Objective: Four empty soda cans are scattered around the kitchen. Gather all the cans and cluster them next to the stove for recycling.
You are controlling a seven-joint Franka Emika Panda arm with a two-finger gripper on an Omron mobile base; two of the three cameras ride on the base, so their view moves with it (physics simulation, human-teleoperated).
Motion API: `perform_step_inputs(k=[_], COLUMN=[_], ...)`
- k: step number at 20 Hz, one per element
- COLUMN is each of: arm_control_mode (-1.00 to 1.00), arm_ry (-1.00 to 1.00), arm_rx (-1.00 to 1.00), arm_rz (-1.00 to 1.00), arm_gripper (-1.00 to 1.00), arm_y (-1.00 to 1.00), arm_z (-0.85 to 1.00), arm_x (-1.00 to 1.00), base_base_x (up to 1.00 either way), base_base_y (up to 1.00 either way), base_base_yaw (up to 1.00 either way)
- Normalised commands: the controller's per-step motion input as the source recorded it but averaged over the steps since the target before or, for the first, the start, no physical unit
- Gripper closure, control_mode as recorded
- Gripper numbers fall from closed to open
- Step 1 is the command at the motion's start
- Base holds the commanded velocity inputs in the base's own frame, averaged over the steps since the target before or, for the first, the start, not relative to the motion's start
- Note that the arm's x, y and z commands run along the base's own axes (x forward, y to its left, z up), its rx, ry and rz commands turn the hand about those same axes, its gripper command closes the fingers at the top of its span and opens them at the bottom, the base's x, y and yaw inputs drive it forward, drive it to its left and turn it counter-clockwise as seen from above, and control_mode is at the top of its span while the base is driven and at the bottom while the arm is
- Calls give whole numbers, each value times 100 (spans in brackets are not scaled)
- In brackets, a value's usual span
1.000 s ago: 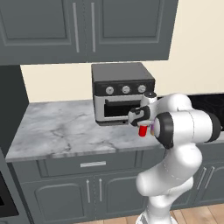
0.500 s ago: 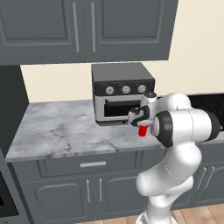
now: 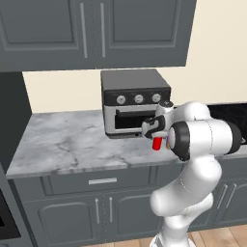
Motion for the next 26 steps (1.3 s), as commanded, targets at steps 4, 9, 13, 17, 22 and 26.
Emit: perform_step_inputs(k=[4,9,13,17,22,26], arm_control_mode=[-100,-100,-100,-100,-100,-100], arm_ry=[-1,-2,-10,-10,-11,-12], arm_rx=[0,0,0,0,0,0], arm_rz=[0,0,0,0,0,0], arm_gripper=[-100,-100,-100,-100,-100,-100], arm_y=[-14,-5,1,4,2,2], arm_z=[0,8,13,18,27,33], arm_x=[-3,-13,-24,-22,-26,-29], base_base_x=[0,0,0,0,0,0], base_base_y=[0,0,0,0,0,0], base_base_yaw=[0,0,0,0,0,0])
